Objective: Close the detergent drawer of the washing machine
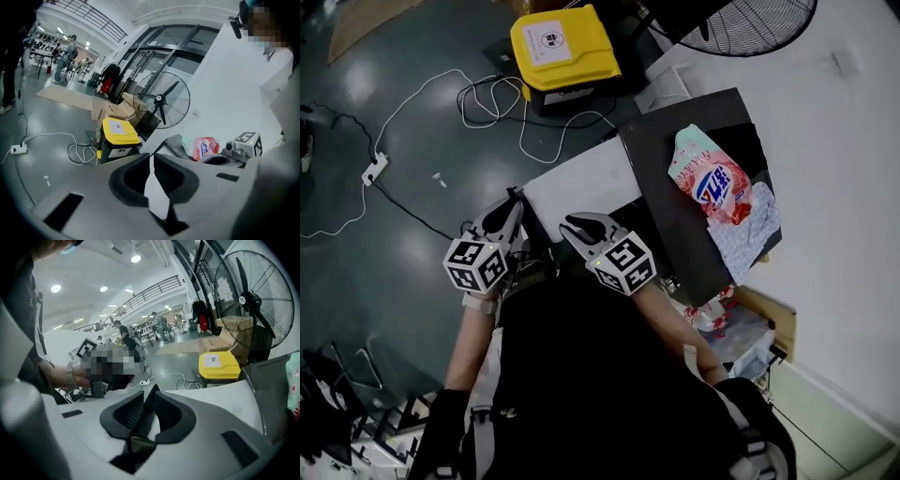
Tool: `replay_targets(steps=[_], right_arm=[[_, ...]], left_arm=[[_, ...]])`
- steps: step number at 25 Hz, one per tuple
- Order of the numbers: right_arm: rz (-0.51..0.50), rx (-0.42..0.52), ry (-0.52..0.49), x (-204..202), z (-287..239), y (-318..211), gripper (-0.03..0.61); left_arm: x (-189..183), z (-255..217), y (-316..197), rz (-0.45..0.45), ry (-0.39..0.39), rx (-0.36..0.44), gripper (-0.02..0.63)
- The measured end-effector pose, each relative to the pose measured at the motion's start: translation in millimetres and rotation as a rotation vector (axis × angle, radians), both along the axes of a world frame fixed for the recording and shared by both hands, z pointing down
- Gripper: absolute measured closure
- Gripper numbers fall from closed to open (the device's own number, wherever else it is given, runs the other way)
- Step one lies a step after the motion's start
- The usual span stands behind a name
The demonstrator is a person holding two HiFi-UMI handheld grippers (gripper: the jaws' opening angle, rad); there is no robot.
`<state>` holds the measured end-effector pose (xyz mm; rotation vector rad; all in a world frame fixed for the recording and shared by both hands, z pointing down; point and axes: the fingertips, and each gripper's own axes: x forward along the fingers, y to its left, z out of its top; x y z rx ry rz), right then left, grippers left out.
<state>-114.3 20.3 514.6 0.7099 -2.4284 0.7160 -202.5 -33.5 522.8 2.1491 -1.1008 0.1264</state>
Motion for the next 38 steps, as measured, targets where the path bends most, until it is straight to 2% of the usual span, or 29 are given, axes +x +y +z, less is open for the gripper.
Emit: replay_targets(steps=[2,9,15,19,29,35,38], right_arm=[[-0.024,-0.032,0.019,-9.3,15.2,1.0,0.482],[-0.099,-0.124,0.058,-35.1,56.2,14.1,0.474],[-0.158,-0.194,0.092,-53.4,83.3,30.6,0.456],[-0.183,-0.233,0.125,-59.2,101.1,39.8,0.446],[-0.201,-0.306,0.143,-66.4,127.9,57.2,0.428],[-0.196,-0.326,0.163,-69.7,138.6,67.5,0.417],[-0.185,-0.326,0.170,-69.4,142.7,69.5,0.416]], left_arm=[[-10.0,9.8,-4.6,-0.035,0.023,-0.022,0.600],[-29.8,39.1,-1.9,-0.111,0.114,-0.121,0.600],[-22.5,65.9,16.4,-0.102,0.150,-0.223,0.552],[-23.6,83.4,28.9,-0.103,0.146,-0.286,0.525],[-14.8,115.4,58.4,-0.089,0.199,-0.404,0.454],[-12.0,123.9,78.6,-0.104,0.267,-0.471,0.430],[-11.0,131.3,91.5,-0.090,0.248,-0.502,0.426]])
